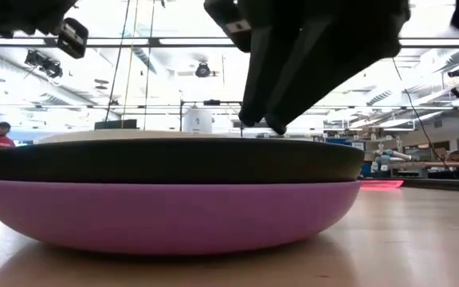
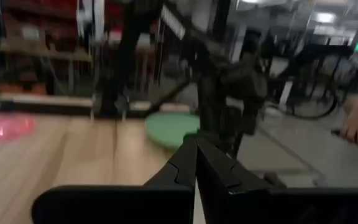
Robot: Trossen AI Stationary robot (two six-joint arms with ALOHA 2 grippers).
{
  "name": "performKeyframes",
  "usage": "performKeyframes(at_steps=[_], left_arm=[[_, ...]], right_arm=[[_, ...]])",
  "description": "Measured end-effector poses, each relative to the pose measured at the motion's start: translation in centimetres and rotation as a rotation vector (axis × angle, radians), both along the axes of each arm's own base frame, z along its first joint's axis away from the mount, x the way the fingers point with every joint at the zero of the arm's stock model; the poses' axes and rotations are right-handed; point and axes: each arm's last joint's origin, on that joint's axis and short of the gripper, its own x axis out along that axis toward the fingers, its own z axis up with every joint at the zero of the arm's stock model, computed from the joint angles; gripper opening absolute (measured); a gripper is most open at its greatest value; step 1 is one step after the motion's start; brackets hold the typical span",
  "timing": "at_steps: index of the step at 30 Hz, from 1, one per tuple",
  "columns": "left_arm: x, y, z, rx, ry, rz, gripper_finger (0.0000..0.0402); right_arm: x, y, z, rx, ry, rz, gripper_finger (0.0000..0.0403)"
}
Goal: Stack plastic plates
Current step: Stack the white plate on top of the black plate, then stack the green plate on top of the light green plate
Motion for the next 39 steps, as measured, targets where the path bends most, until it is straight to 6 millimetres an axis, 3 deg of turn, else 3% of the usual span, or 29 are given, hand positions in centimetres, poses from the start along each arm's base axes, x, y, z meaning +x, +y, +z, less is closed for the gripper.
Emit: performKeyframes(at_steps=[7,16,22,27,31,39], left_arm=[[2.6,-1.8,1.2,-0.025,0.412,-0.020,0.0064],[3.2,-5.6,-0.7,-0.095,1.005,-0.038,0.0093],[2.4,-7.9,-2.6,-0.048,1.205,-0.027,0.0094],[1.7,-8.5,-4.2,0.070,1.333,0.040,0.0100],[1.5,-8.4,-4.8,0.117,1.397,0.085,0.0127],[1.2,-8.7,-5.4,0.053,1.492,0.134,0.0196]], right_arm=[[-0.3,0.4,0.0,0.037,0.026,-0.022,0.0119],[-0.3,0.7,0.1,0.020,-0.004,-0.034,0.0119],[0.1,0.5,0.3,0.043,-0.047,-0.113,0.0119],[0.6,0.1,0.4,0.065,-0.066,-0.138,0.0122],[0.9,-0.3,0.4,0.072,-0.069,-0.149,0.0123],[1.3,-1.1,0.4,0.100,-0.056,-0.179,0.0123]])
